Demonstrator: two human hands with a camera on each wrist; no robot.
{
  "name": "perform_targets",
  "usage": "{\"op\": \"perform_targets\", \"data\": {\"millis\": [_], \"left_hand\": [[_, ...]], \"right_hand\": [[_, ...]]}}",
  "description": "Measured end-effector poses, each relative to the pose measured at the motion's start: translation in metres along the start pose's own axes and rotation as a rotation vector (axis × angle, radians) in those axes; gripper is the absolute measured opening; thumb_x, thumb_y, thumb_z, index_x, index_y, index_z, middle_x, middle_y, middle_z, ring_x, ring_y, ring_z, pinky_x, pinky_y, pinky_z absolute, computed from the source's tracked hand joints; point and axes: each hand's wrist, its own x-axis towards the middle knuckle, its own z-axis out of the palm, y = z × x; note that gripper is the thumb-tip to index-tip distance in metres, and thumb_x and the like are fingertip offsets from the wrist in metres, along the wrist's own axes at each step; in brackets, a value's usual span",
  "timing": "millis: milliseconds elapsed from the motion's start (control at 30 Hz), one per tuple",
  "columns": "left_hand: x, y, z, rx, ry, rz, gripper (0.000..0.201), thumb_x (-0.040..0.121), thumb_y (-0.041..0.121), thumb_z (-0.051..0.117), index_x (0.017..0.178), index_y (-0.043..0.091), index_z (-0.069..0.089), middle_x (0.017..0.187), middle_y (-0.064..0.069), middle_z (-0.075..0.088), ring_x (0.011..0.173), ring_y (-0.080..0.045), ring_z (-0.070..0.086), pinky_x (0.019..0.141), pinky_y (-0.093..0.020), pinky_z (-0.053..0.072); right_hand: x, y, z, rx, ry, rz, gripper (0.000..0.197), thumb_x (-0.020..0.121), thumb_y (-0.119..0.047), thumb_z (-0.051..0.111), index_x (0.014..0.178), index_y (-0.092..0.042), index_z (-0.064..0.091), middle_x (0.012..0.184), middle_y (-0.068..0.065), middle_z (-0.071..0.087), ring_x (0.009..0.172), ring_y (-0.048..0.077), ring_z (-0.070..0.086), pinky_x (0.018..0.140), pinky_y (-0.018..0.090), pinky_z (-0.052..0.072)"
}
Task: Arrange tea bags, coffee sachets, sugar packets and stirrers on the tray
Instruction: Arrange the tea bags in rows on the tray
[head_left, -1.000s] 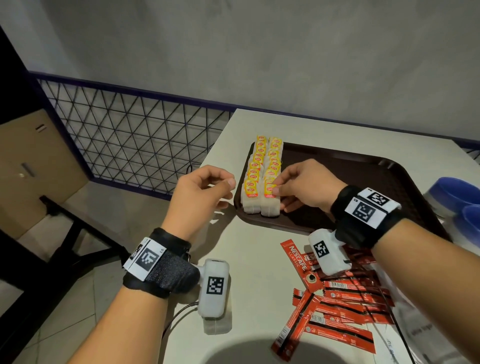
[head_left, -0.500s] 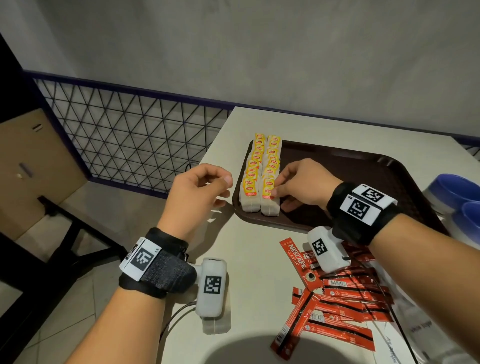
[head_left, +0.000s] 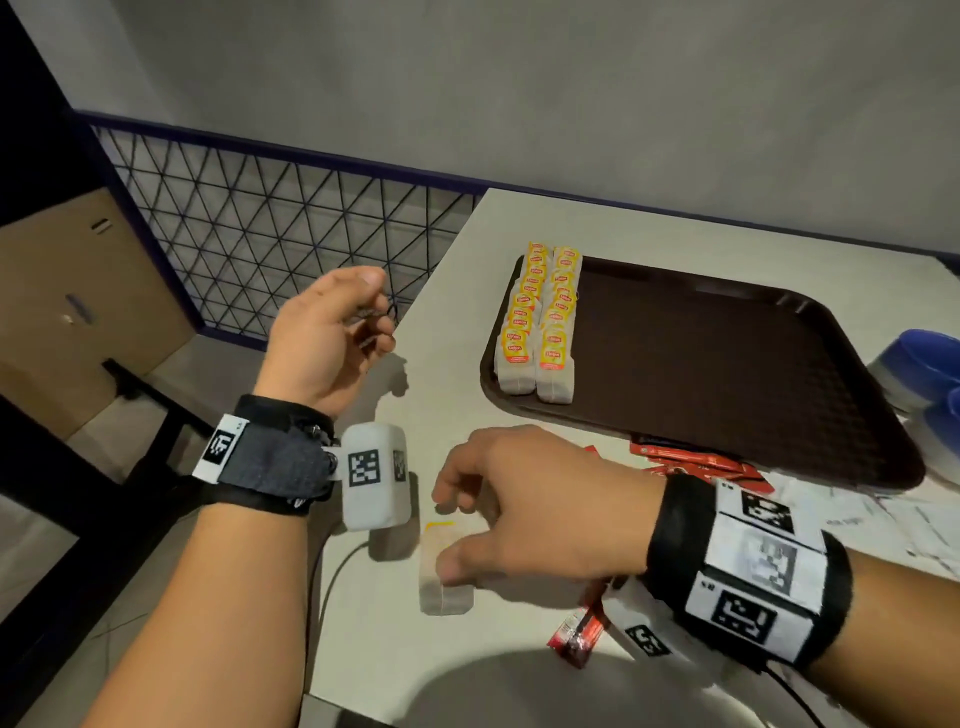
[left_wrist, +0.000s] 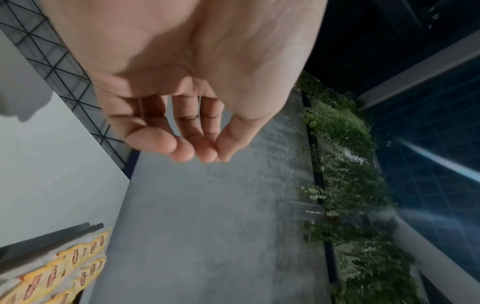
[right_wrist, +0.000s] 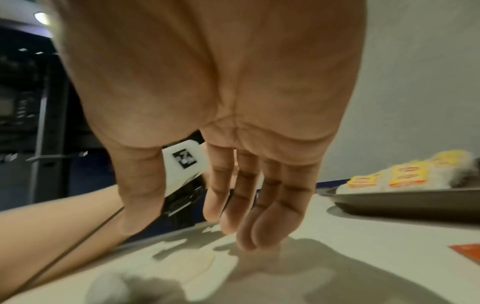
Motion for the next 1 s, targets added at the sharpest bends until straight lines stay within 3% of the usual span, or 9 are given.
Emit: {"op": "perform_targets", "data": {"millis": [167,300,400,533,633,667,733,833,1000], "left_hand": [[-0.004,-0.003,0.008,0.104,-0.052,-0.019,0.008,0.101,0.011,0.059,0.096,0.014,0.066,0.072,0.001,0.059,0.06,-0.013,0.054,0.057,-0.022,0.044],[-0.005,-0.006,0.009,0.134,-0.093,-0.032,0.008,0.1,0.012,0.061,0.097,0.013,0.068,0.075,0.0,0.059,0.061,-0.013,0.055,0.056,-0.022,0.045],[-0.005,-0.007,0.01,0.132,-0.104,-0.036,0.006,0.1,0.012,0.061,0.098,0.012,0.068,0.075,0.0,0.059,0.061,-0.013,0.055,0.056,-0.023,0.045],[-0.006,-0.009,0.013,0.144,-0.116,-0.036,0.005,0.1,0.014,0.063,0.1,0.011,0.067,0.075,0.0,0.059,0.062,-0.014,0.055,0.057,-0.024,0.045],[-0.009,-0.013,0.019,0.168,-0.177,-0.046,0.005,0.1,0.014,0.062,0.101,0.012,0.067,0.076,-0.001,0.061,0.064,-0.015,0.056,0.059,-0.024,0.046],[-0.011,-0.014,0.023,0.189,-0.22,-0.049,0.006,0.1,0.013,0.062,0.101,0.012,0.067,0.078,-0.002,0.063,0.065,-0.016,0.058,0.06,-0.025,0.047],[-0.018,-0.019,0.032,0.239,-0.352,-0.069,0.009,0.1,0.008,0.062,0.105,0.01,0.068,0.09,-0.007,0.07,0.073,-0.02,0.064,0.064,-0.028,0.051],[-0.03,-0.029,0.044,0.177,-0.556,-0.185,0.035,0.086,-0.004,0.067,0.121,0.0,0.064,0.112,-0.018,0.071,0.088,-0.023,0.072,0.07,-0.029,0.058],[-0.039,-0.04,0.055,0.216,-0.71,-0.256,0.04,0.087,0.008,0.059,0.127,0.003,0.063,0.112,-0.018,0.075,0.096,-0.026,0.071,0.084,-0.036,0.059]], "right_hand": [[-0.003,-0.014,0.021,-0.273,-0.046,-0.077,0.069,0.075,-0.066,0.079,0.129,-0.029,0.057,0.103,-0.007,0.047,0.093,0.017,0.051,0.077,0.039,0.051],[-0.002,-0.021,0.023,-0.418,-0.02,-0.132,0.023,0.096,-0.037,0.063,0.108,-0.017,0.065,0.096,0.002,0.05,0.078,0.023,0.054,0.067,0.038,0.049],[-0.004,-0.014,0.022,-0.426,0.005,-0.08,0.013,0.095,-0.023,0.056,0.094,-0.015,0.066,0.091,0.006,0.056,0.076,0.026,0.059,0.07,0.041,0.057],[-0.01,0.005,0.005,-0.095,0.081,0.042,0.018,0.096,-0.029,0.056,0.097,-0.023,0.072,0.089,-0.005,0.069,0.08,0.015,0.065,0.074,0.034,0.059],[-0.018,0.02,-0.013,0.142,0.229,0.075,0.012,0.093,-0.032,0.068,0.093,-0.027,0.079,0.081,-0.014,0.074,0.074,0.003,0.067,0.066,0.016,0.052],[-0.021,0.026,-0.018,0.243,0.282,0.082,0.009,0.092,-0.03,0.071,0.09,-0.027,0.08,0.079,-0.014,0.075,0.07,0.005,0.068,0.063,0.017,0.051],[-0.028,0.037,-0.028,0.441,0.39,0.09,0.007,0.093,-0.025,0.075,0.089,-0.024,0.081,0.079,-0.005,0.077,0.066,0.018,0.068,0.067,0.03,0.054],[-0.039,0.05,-0.036,0.804,0.505,0.079,0.008,0.092,-0.015,0.074,0.095,-0.012,0.081,0.072,0.004,0.074,0.065,0.017,0.062,0.068,0.035,0.053],[-0.045,0.059,-0.035,1.146,0.629,0.002,0.026,0.084,-0.009,0.07,0.107,0.003,0.074,0.095,0.027,0.075,0.076,0.032,0.069,0.065,0.036,0.058]]}}
